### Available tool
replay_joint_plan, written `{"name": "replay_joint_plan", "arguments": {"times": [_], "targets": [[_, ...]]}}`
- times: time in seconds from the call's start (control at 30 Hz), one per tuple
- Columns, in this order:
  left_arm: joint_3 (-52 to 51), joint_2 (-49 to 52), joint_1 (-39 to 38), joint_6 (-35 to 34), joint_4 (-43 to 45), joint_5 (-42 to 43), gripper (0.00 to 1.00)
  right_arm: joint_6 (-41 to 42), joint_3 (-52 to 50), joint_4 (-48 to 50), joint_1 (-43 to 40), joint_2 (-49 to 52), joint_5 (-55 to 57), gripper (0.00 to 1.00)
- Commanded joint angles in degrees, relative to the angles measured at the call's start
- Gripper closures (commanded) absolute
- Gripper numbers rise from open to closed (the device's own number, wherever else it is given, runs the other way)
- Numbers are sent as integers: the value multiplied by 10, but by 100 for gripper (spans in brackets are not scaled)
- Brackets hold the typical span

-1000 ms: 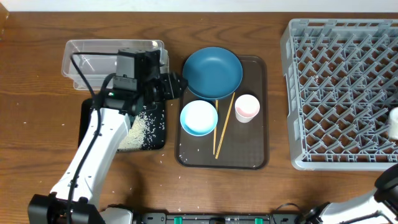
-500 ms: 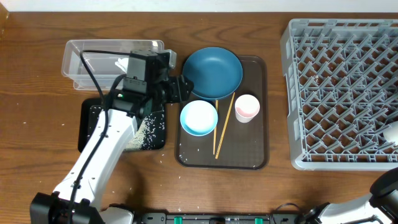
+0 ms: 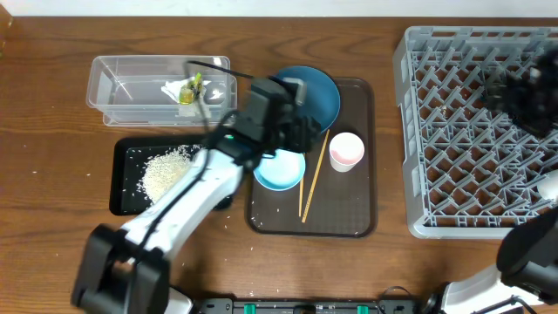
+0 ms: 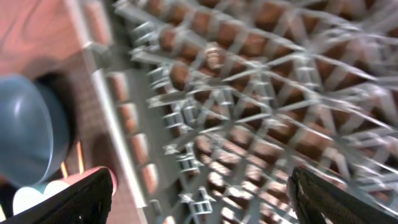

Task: Sort waste into correct bins and load items into the dishwasher rack
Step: 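Reach the left gripper to the pink cup and grasp it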

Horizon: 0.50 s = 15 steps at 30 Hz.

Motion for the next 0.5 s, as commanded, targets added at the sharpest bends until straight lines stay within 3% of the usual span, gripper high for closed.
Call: {"name": "replay_joint_plan", "arguments": {"times": [0.0, 0.3, 0.47], "targets": [[3, 35, -26, 10, 17, -14, 46, -15, 6, -1, 39, -1, 21, 11], [3, 120, -61, 9, 41, -22, 48, -15, 6, -2, 84, -1, 48, 10], [3, 132, -63, 9, 31, -22, 72, -15, 6, -4, 84, -1, 48, 10]]}}
